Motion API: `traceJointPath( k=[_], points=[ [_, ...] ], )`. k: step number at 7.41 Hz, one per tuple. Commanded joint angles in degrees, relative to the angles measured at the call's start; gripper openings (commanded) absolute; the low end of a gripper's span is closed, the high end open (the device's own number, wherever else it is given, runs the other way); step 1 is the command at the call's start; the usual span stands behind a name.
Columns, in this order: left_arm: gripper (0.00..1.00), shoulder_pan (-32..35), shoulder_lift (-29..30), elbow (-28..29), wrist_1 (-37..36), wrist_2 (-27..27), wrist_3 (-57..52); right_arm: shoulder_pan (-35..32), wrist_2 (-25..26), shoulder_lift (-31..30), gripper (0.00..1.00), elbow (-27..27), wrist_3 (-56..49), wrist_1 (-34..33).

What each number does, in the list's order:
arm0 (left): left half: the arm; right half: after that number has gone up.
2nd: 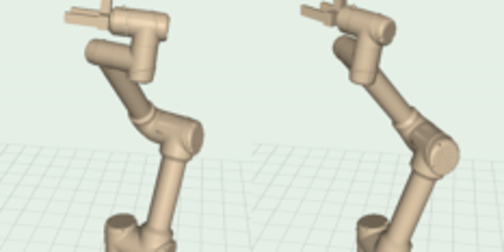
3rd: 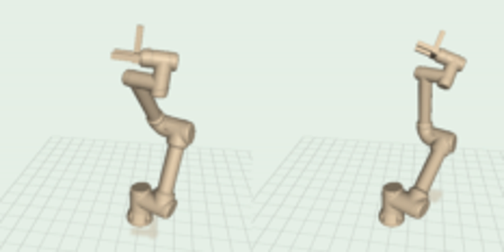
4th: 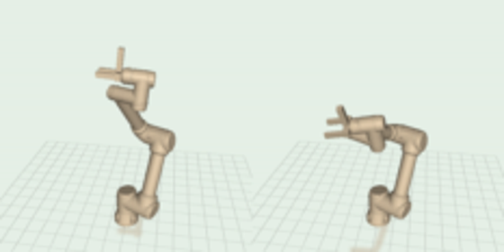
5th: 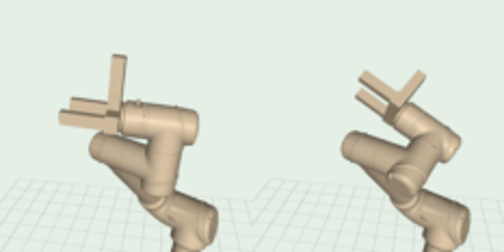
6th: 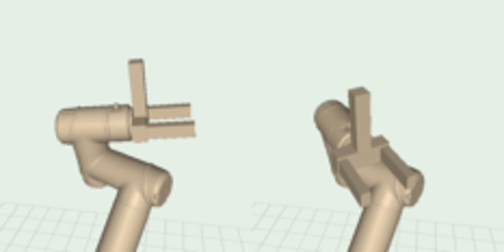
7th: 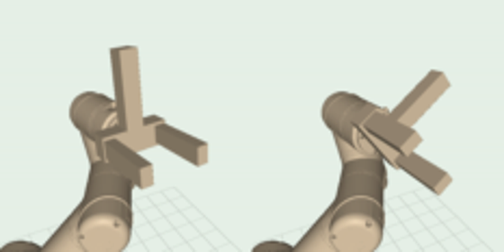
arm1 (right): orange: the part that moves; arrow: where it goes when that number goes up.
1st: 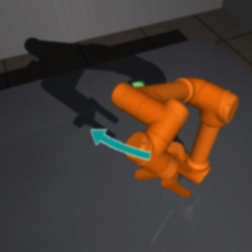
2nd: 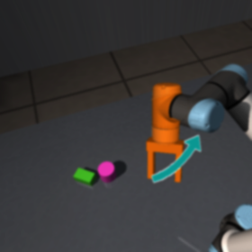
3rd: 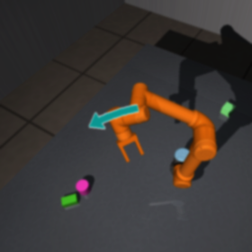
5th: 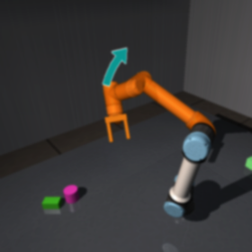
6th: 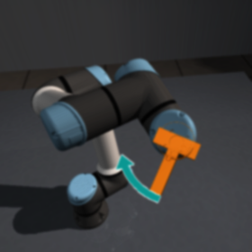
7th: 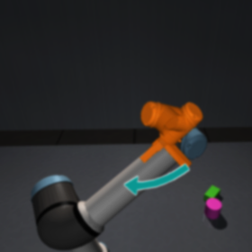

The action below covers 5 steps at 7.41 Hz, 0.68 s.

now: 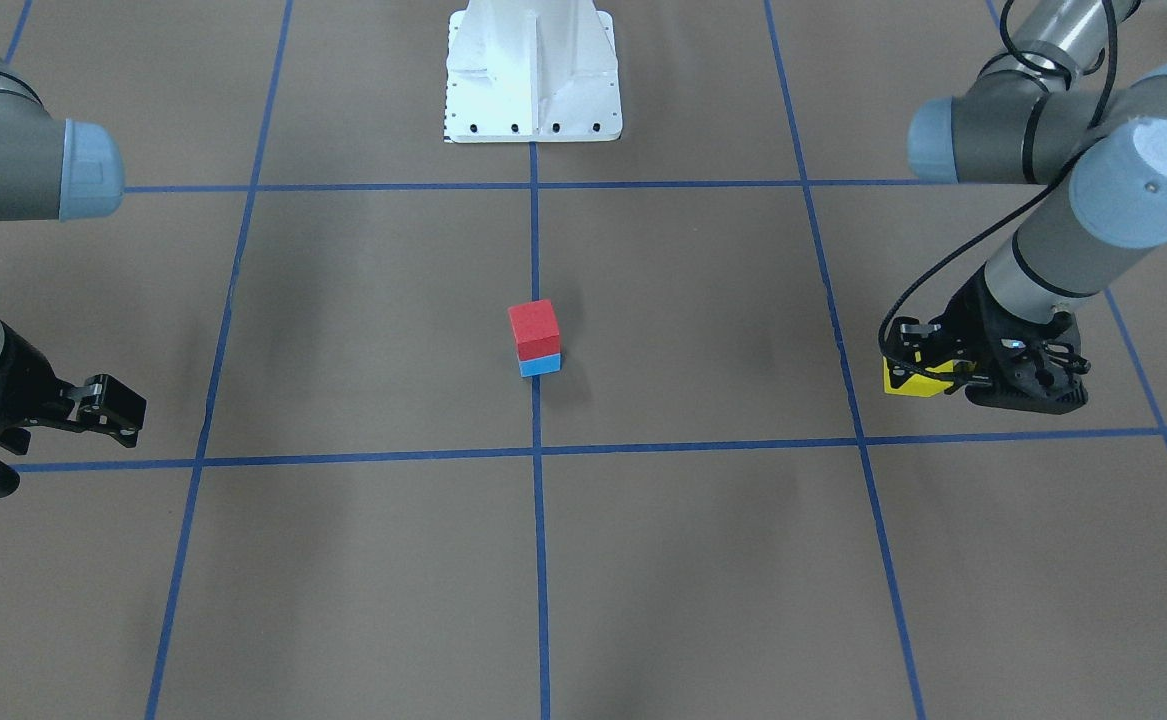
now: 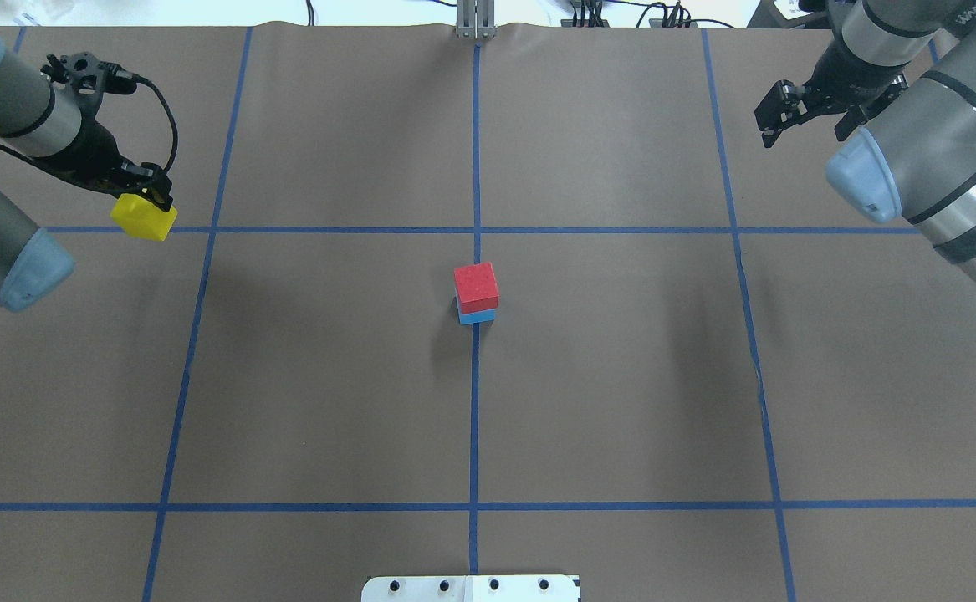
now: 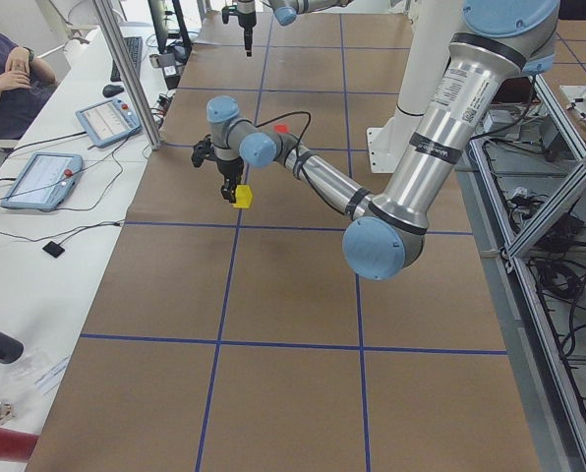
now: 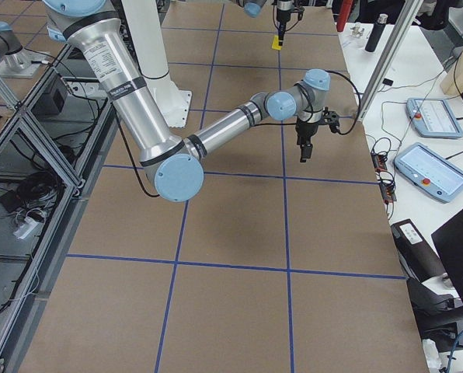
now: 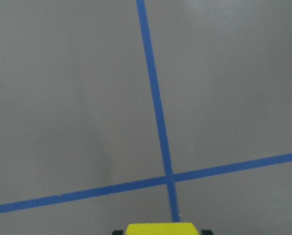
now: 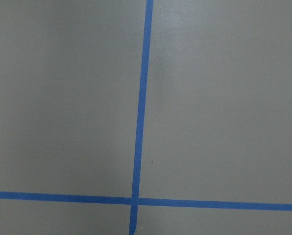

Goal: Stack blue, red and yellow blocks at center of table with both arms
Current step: 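Carry the yellow cube with the left gripper above the red cube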

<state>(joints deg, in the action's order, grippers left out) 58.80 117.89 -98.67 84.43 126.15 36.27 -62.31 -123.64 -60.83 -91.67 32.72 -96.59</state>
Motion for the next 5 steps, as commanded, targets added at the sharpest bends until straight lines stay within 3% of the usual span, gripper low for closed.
traceJointPath(
  k=[1, 3, 5],
  points=[
    [0.00, -0.78, 8.80, -6.61, -12.68, 0.41, 16.59, 0.00, -0.02, -0.08, 0.99, 0.00, -0.12, 0.00],
    [0.00, -10.93, 17.33, -4.70, -12.97, -0.11, 34.31, 0.00, -0.02, -0.17, 0.99, -0.09, -0.46, 0.00],
    [0.00, -20.08, 25.95, 1.25, -12.53, -7.72, 44.28, -0.09, -0.02, -0.26, 0.99, 0.09, -0.99, 0.00]
  ],
)
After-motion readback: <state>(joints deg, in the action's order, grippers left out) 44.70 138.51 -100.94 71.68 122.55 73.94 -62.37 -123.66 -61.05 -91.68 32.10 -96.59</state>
